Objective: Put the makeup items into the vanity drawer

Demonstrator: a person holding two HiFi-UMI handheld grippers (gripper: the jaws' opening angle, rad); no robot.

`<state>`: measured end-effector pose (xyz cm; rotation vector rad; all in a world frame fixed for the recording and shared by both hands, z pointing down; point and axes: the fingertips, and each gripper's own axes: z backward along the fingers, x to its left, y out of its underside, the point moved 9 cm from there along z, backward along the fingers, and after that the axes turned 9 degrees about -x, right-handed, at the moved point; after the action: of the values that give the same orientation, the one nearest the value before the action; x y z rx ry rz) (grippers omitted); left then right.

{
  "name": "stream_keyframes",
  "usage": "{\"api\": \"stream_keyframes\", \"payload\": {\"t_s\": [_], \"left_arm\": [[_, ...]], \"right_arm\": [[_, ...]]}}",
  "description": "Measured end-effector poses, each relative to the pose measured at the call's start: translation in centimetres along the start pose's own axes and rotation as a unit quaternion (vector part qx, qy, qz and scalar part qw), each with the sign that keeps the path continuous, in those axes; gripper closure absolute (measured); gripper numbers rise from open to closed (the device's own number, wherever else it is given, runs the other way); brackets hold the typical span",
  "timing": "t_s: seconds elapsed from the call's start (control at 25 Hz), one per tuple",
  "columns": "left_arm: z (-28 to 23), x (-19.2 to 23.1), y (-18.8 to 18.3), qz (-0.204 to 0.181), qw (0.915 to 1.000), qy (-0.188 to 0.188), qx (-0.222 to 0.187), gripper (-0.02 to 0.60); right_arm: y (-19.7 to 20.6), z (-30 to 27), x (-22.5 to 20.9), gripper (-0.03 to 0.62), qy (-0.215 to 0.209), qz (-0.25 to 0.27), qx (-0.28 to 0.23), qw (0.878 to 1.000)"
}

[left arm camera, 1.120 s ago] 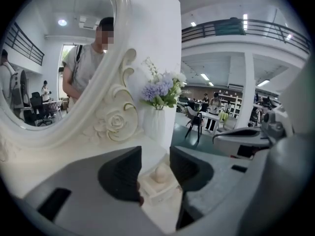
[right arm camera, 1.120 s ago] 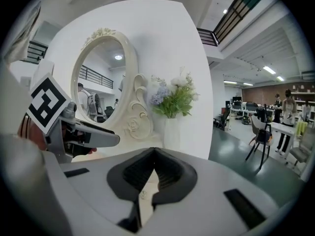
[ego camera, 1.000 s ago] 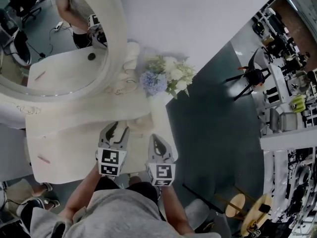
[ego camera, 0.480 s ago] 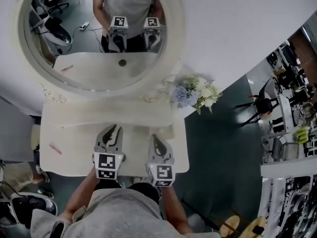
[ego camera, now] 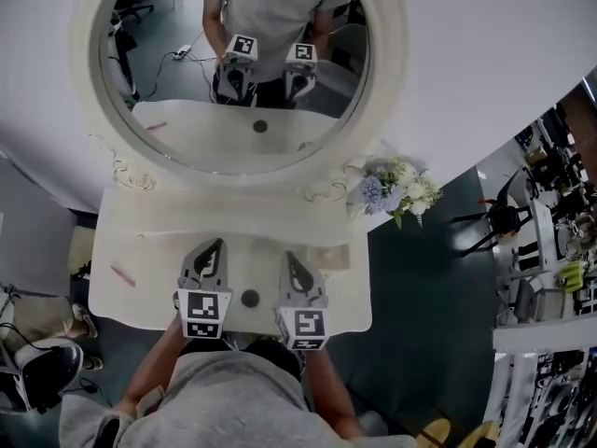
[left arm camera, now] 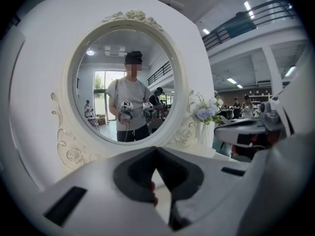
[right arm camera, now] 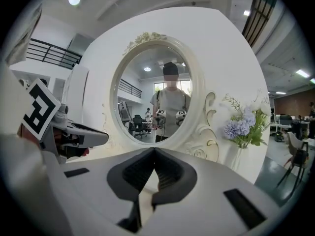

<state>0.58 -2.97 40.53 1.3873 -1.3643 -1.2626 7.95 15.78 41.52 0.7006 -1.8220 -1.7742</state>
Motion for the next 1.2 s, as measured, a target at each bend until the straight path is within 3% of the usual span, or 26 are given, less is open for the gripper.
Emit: {"api": "stream_keyframes", "payload": {"t_s": [0.24, 0.76, 1.2], "left_arm": [[0.9, 1.9, 0.6, 0.001, 0.9999, 0.012, -0.004, 0.580], [2.2, 3.7, 4.1, -0.001, 0.9959, 0.090, 0.011, 0.580], [4.5, 2.6, 8.8, 0.010, 0.9937, 0.092, 0.064, 0.580]], "right_arm": [[-0.1, -0.2, 2.5, 0.582, 0.014, 0.000, 0.003, 1.000], [2.7, 2.6, 6.8, 0.582, 0.084, 0.002, 0.053, 0.995], [7.5, 4.5, 8.6, 0.582, 0.058, -0.022, 0.117, 0.991]]}}
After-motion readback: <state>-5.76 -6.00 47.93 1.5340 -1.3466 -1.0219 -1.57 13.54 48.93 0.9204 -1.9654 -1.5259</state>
